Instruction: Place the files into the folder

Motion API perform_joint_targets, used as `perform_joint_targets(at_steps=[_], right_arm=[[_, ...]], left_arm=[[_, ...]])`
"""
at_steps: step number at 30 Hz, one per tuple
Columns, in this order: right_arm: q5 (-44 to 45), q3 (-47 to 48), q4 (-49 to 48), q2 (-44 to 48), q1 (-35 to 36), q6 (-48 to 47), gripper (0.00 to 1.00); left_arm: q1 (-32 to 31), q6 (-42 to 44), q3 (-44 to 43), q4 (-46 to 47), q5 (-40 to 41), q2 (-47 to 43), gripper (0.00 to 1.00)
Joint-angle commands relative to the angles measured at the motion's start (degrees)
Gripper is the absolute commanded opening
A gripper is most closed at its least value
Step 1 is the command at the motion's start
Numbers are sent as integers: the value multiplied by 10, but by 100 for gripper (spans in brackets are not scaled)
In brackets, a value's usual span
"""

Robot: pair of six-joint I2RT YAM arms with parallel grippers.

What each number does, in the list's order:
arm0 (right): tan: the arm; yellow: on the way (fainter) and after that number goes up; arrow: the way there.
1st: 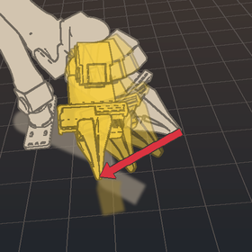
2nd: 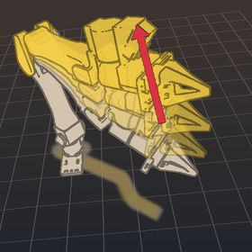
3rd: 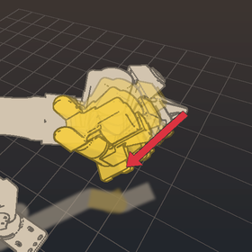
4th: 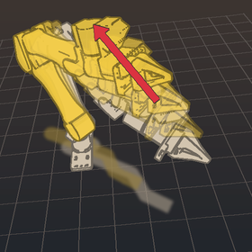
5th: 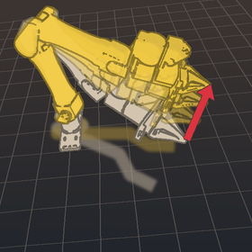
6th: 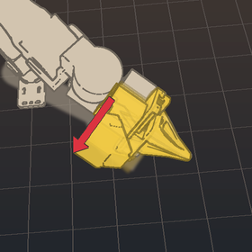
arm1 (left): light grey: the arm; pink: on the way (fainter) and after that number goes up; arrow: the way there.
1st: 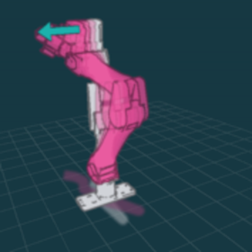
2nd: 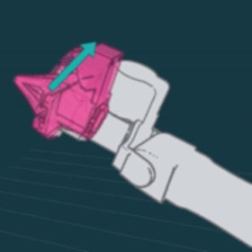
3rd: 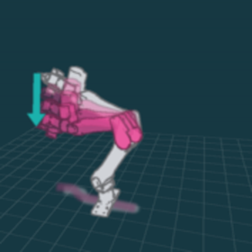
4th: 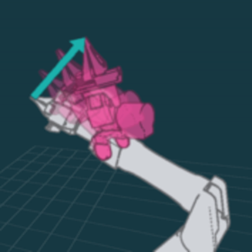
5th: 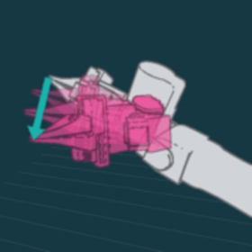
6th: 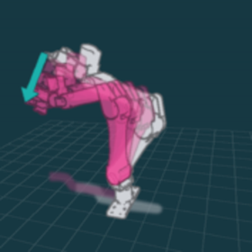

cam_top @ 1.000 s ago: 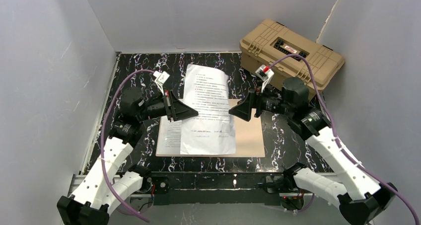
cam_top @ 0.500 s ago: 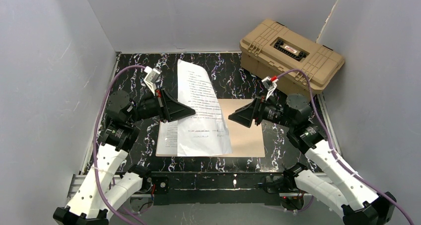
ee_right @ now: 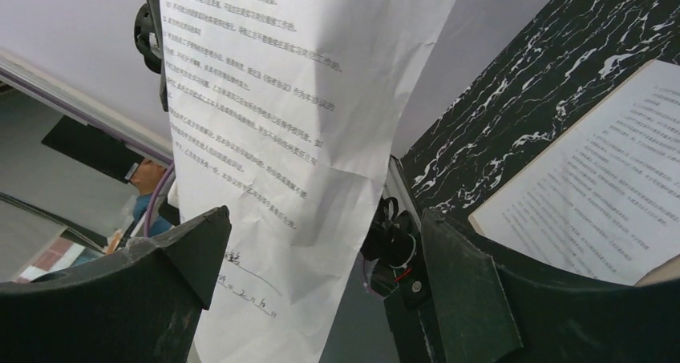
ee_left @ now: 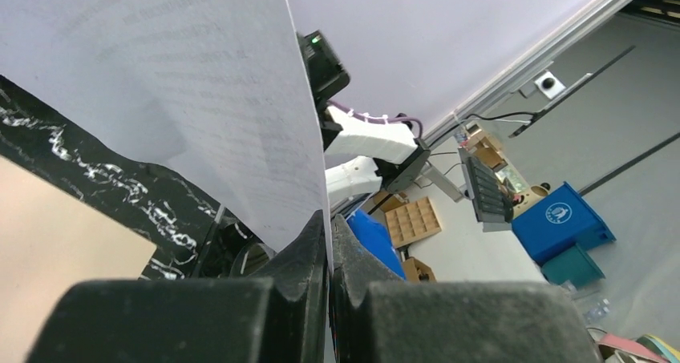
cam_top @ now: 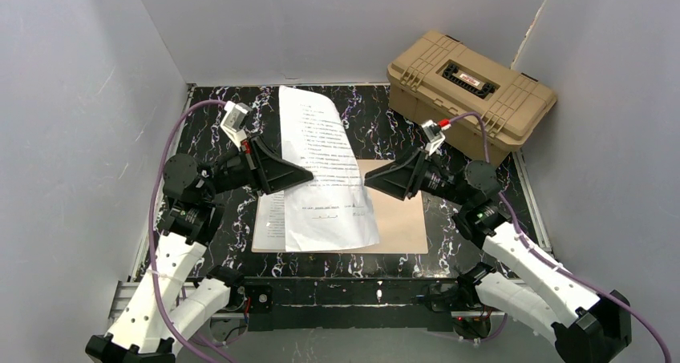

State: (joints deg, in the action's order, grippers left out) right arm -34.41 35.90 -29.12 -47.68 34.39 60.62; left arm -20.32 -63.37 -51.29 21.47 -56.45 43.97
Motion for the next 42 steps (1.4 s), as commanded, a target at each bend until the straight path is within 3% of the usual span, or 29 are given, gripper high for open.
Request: perform_joint_targets(at_steps=[1, 6, 14, 21, 27, 31, 35, 42], right_arm=[[23, -8, -90, -11, 23, 36, 98], [40, -18, -132, -16, 46, 51, 98], [48, -42, -270, -17, 61, 110, 96], [57, -36, -273, 17, 61, 111, 90], [55, -16, -206, 57, 61, 76, 83], [51, 15, -110, 85, 61, 24, 77], [42, 45, -42, 97, 61, -18, 66], [32, 70, -14, 87, 60, -36, 52]], left_arm=[[1, -63, -15, 102, -11, 7, 0], [1, -111, -17, 172, -5, 19, 0], [0, -128, -5, 189, -5, 20, 0], [0, -134, 22, 189, -10, 7, 0], [0, -132, 42, 181, -23, -11, 0], [0, -109, 54, 147, -28, -26, 0], [0, -87, 67, 124, -34, -34, 0], [0, -48, 80, 84, -39, -37, 0]])
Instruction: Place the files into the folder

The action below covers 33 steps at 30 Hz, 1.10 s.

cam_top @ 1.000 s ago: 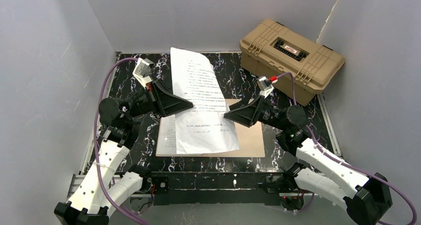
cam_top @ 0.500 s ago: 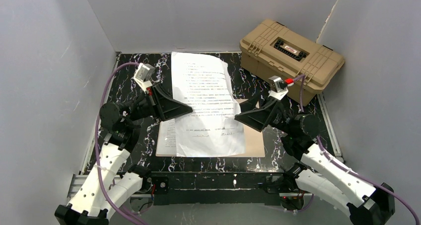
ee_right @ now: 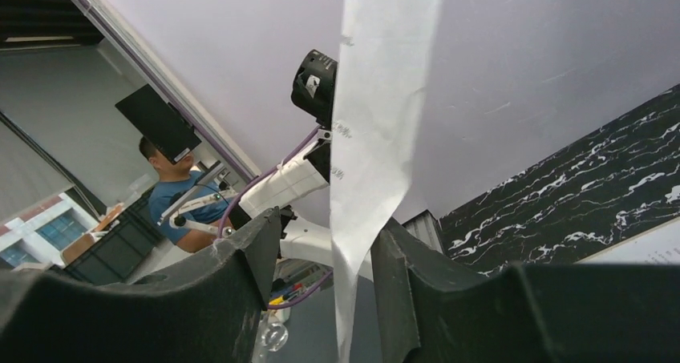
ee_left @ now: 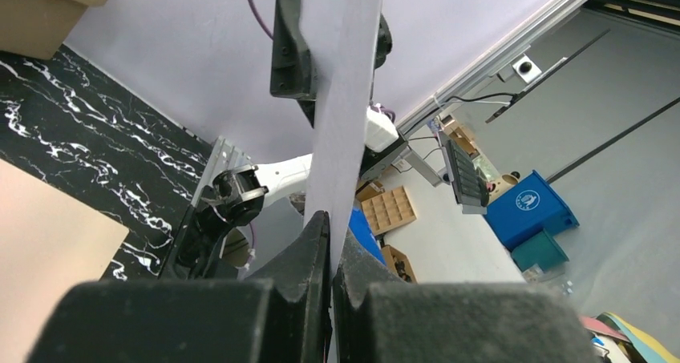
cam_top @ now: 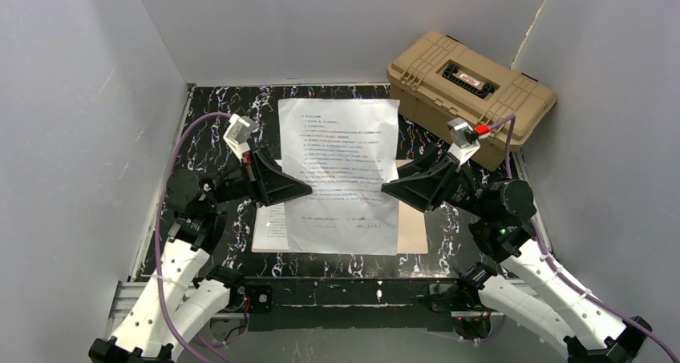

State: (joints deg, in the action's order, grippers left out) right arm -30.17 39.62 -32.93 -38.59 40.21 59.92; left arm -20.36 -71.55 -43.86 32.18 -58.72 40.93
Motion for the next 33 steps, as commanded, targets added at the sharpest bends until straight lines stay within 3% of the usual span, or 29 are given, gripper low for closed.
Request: perform_joint_targets(at_steps=[1, 12, 22, 24, 27, 33], right_arm=[[-15, 41, 33, -7, 3, -35, 51], [-21, 109, 201, -34, 3, -145, 36], [-8, 134, 285, -53, 2, -209, 26], [2, 140, 306, -56, 3, -224, 20], [16, 146, 323, -59, 2, -241, 1], [21, 143, 309, -60, 2, -246, 1]], left_arm=[[0, 38, 6, -30, -14, -5, 0], [1, 63, 11, -64, 12, 12, 0], [1, 70, -3, -65, 25, 28, 0], [0, 70, -7, -65, 23, 32, 0], [0, 73, -10, -66, 19, 35, 0], [0, 81, -5, -66, 9, 45, 0]])
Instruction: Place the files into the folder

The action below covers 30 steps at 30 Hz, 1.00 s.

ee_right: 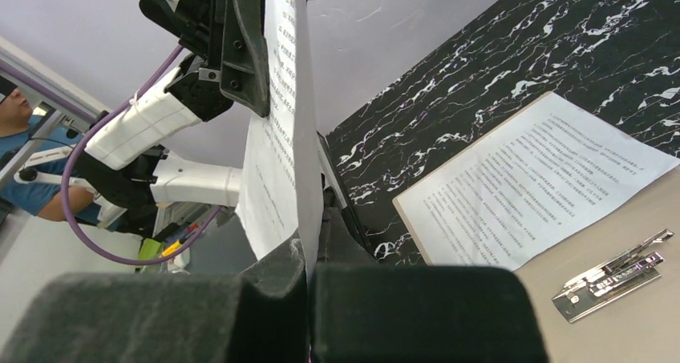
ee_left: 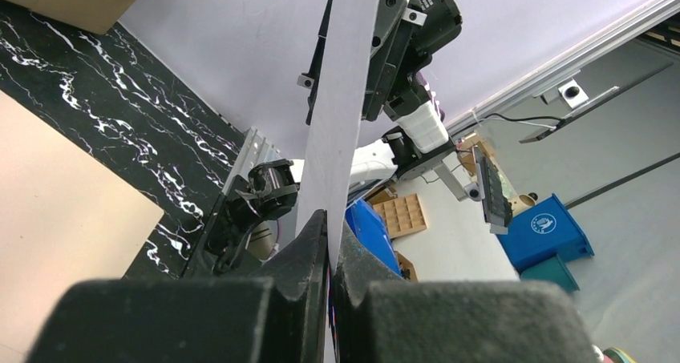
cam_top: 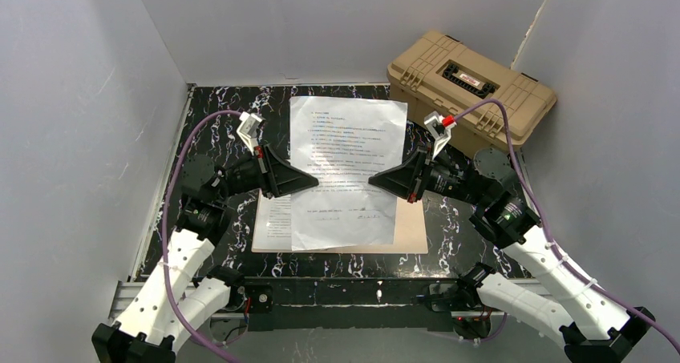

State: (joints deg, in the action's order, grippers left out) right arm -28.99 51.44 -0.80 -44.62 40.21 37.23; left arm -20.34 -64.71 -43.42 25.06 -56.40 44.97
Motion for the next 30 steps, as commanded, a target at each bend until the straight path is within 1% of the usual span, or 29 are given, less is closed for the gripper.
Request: perform_joint_targets(at_steps=[1, 2, 3, 5, 7, 9, 11, 12, 14, 15, 16, 17, 20, 22, 26, 30], right_arm=[[8, 25, -15, -1, 3, -19, 1], [8, 26, -15, -2, 2, -19, 1], [11, 28, -14, -2, 3, -21, 1], [19, 35, 3, -5, 3, -30, 1], [37, 51, 42, -12, 2, -48, 1], [50, 66, 76, -19, 2, -64, 1], [65, 87, 121, -30, 3, -86, 1], [71, 98, 148, -38, 2, -96, 1], [89, 124, 201, -52, 3, -114, 1], [101, 138, 232, -61, 3, -124, 1], [113, 154, 260, -69, 3, -135, 1], [124, 169, 288, -77, 3, -143, 1], [160, 213, 370, -107, 3, -163, 1], [175, 242, 417, -129, 3, -166, 1], [212, 265, 491, -167, 2, -160, 1], [219, 262, 514, -200, 0, -147, 1]], left_arm=[[0, 15, -7, 6, -15, 7, 0], [0, 17, -3, 6, -14, 10, 3], [0, 17, 2, 6, -10, 12, 11], [0, 21, 9, 2, -2, 17, 23], [1, 41, 10, -21, 11, 20, 45], [1, 84, 0, -107, 38, 18, 60], [0, 146, -20, -209, 78, 15, 70], [0, 183, -38, -276, 113, 14, 73], [1, 234, -67, -367, 168, 16, 76], [0, 251, -76, -401, 198, 16, 79], [0, 263, -81, -428, 232, 18, 83], [0, 268, -80, -442, 247, 20, 86], [0, 277, -74, -470, 282, 29, 95], [0, 274, -64, -472, 294, 36, 98], [-1, 267, -44, -478, 323, 51, 98], [-4, 257, -19, -479, 354, 71, 98]])
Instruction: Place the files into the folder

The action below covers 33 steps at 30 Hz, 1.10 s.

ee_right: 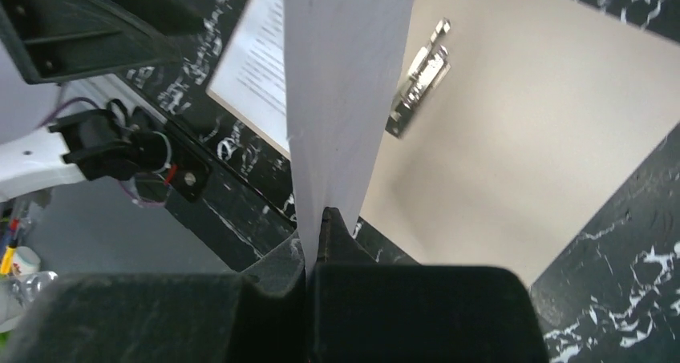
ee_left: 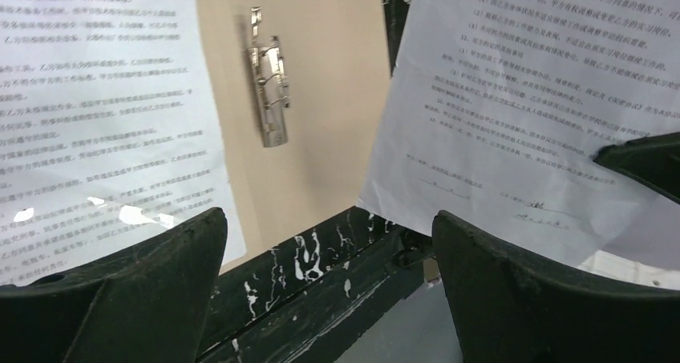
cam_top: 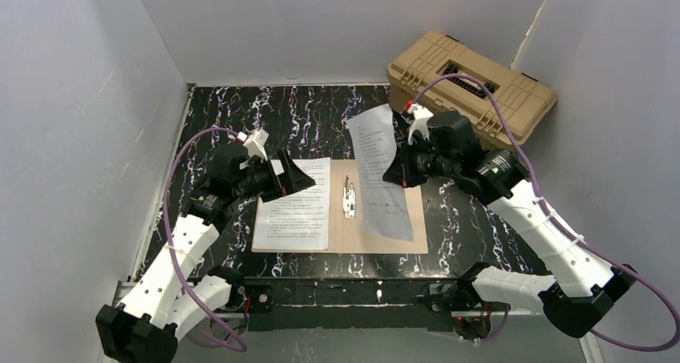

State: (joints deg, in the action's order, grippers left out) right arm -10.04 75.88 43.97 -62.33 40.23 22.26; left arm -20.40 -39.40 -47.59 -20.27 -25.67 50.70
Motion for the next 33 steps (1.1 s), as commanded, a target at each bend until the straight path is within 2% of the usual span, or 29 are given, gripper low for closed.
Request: perform_joint_targets(at_steps=[1, 7, 22, 33], right_arm=[[28, 16, 70, -31, -2, 6, 1], [-15, -7, 53, -67, -33, 30, 1], [-146, -121, -95, -111, -149, 96, 1], [-218, -164, -176, -133, -159, 117, 1]], left_arm=[[-5, 0, 29, -25, 53, 19, 98], [-9, -25, 74, 0, 67, 39, 98], [-9, -28, 120, 49, 28, 35, 98], [-9, -15, 126, 52, 14, 28, 98]])
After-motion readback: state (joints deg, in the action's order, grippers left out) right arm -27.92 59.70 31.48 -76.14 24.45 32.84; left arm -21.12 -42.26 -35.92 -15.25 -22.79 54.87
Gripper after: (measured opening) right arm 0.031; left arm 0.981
